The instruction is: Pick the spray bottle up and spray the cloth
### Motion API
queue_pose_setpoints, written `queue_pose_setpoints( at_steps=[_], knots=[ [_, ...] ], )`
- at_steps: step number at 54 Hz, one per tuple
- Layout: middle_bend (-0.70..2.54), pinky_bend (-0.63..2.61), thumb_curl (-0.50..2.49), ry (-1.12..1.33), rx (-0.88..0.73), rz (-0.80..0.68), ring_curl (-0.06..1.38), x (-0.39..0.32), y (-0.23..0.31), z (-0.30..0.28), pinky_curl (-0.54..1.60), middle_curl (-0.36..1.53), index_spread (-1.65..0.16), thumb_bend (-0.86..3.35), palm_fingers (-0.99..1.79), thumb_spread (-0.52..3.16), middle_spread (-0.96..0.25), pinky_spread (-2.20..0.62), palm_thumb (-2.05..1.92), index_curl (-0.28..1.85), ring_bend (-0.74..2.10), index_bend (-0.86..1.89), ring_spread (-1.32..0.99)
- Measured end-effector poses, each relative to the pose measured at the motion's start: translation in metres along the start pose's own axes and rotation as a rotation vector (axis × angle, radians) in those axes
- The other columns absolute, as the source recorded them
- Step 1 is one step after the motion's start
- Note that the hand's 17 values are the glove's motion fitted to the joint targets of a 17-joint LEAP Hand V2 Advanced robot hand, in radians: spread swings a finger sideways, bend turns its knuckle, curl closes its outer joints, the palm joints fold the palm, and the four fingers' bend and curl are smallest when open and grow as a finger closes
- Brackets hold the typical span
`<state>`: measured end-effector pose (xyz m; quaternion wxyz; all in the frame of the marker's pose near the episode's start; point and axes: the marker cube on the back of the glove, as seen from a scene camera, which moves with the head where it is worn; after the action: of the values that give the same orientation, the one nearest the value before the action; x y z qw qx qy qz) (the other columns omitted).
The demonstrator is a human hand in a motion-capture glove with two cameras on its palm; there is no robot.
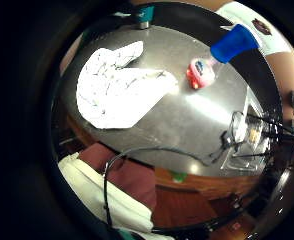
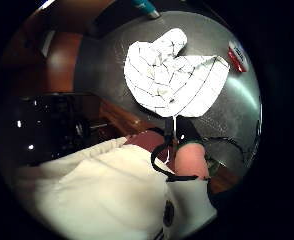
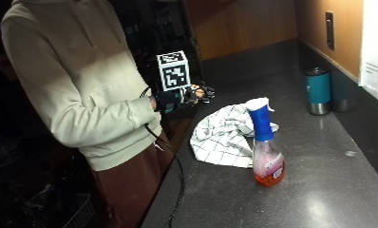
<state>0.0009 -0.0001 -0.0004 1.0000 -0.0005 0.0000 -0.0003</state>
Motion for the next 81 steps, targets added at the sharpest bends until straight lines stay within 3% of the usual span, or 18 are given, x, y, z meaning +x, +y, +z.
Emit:
queue_pose_setpoints(
  at_steps=[8, 20, 81],
  knots=[
    [0.21, 0.34, 0.22, 0.000, -0.003, 0.000, 0.11, -0.001, -0.001, 0.001, 0.16, 0.12, -0.31, 0.33, 0.32, 0.63, -0.01, 0.14, 0.67, 0.16, 0.23, 0.20, 0.02],
    [0.19, 0.32, 0.32, 0.000, -0.005, 0.006, 0.15, -0.002, -0.002, 0.003, 0.22, 0.20, -0.37, 0.23, 0.30, 0.83, -0.01, 0.18, 0.73, 0.23, 0.22, 0.18, 0.02],
    [0.18, 0.27, 0.51, -0.011, 0.013, 0.039, 0.26, 0.003, 0.010, 0.006, 0.33, 0.29, -0.39, -0.02, 0.28, 0.93, -0.01, 0.19, 0.85, 0.31, 0.20, 0.16, 0.02]
  ],
)
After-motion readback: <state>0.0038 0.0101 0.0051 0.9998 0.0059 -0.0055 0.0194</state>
